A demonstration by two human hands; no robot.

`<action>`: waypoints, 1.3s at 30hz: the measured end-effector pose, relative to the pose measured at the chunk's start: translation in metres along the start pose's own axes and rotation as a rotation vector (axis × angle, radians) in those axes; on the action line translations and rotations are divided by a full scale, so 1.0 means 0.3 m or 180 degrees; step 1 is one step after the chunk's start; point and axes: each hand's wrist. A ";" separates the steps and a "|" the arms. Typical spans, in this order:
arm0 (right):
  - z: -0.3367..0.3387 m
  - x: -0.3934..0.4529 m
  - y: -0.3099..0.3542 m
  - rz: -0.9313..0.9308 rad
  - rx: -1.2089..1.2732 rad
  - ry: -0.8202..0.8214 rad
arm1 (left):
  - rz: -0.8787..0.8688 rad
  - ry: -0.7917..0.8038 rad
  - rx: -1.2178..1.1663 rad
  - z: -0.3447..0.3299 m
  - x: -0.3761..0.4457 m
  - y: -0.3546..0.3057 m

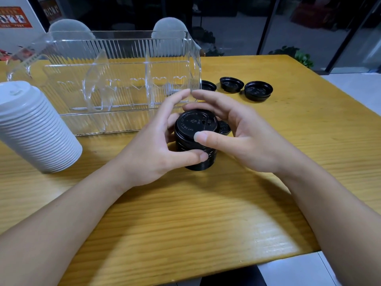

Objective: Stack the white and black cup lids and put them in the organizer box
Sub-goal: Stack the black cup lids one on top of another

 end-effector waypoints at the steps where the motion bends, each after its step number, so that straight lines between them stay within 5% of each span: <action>1: 0.000 -0.001 -0.002 -0.0001 -0.0027 -0.0022 | 0.0006 -0.0007 -0.0012 -0.003 -0.001 -0.003; 9: -0.022 0.001 -0.009 0.0116 -0.0192 -0.0548 | -0.0112 -0.0228 0.0001 -0.016 -0.005 -0.015; 19: 0.001 -0.003 0.000 0.0068 -0.0298 -0.0447 | -0.0192 -0.0191 0.0425 0.004 -0.003 0.015; 25: 0.066 0.009 -0.062 -0.0079 -0.0991 -0.1149 | -0.0253 -0.0190 0.0678 0.014 -0.003 0.006; 34: 0.043 0.004 -0.126 -0.0612 -0.2075 -0.0305 | -0.0300 -0.0296 0.0510 0.009 -0.001 0.003; 39: 0.043 0.006 -0.126 -0.0634 -0.2221 -0.0287 | -0.0311 -0.0262 0.0506 0.012 0.000 0.003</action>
Point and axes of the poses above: each hand's wrist, its own x-axis towards the middle knuckle, its own z-axis out of the back of the hand, y = z × x, and after that the axes turned 6 degrees about z, right-handed
